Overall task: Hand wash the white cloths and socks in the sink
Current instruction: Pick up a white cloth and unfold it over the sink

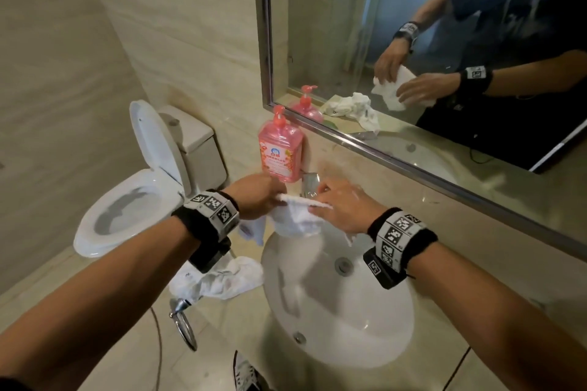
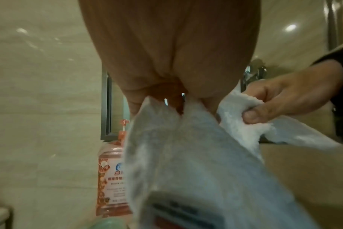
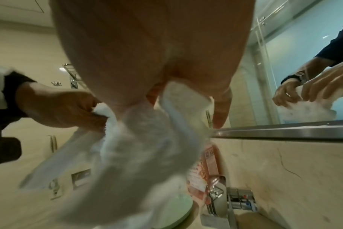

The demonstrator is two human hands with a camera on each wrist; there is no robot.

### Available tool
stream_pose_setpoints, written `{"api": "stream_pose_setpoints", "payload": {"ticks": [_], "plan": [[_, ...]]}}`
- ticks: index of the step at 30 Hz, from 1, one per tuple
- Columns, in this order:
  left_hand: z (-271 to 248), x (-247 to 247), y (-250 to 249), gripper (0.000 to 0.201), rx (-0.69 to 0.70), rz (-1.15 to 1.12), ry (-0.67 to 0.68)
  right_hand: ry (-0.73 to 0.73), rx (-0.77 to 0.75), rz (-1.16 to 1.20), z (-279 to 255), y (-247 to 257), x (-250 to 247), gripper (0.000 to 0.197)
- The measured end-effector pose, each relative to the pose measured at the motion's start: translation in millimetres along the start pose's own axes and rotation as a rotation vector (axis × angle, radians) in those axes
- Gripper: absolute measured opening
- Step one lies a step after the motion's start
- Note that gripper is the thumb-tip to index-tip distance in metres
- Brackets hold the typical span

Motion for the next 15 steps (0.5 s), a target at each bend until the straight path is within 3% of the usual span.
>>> {"api": "stream_pose_setpoints", "payload": {"ticks": [3,5,8,12,13,15], "plan": [[-3,-6,7,0.022,0.024,-0.18,-0.075,-0.077,-0.011,0.103,-4,-3,-17,0.029],[-6,-11,15,0.026,0.028,-0.343,-0.098,-0.111,0.019,0.42,-7,-14,-23,0.02],[-8,-14,19,0.034,0.032,-0.631,-0.115,-0.26,0.105,0.731,-15,-31,-26,0.025],[1,-15,-3,0.056,-0.11,-1.084,-0.172,-0.505,0.131,0.928,-12,-8,-17,0.027],[5,-16,-12,0.058,-0.107,-1.209,-0.197,-0.532,0.098,0.959,-6,7,-13,0.031],[13,-19,-34,0.037,-0.012,-1.487,-0.256,-0.593,0.062,1.025,3,28,-15,0.04]]}}
Point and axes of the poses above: each hand's wrist, its own z-axis towards the middle knuckle, its own x-axis out of the palm, y = z × x, the point moved 7 cm from there along z, towards the middle knuckle, and after that the axes turned 15 degrees about y, right-handed, at the moved point
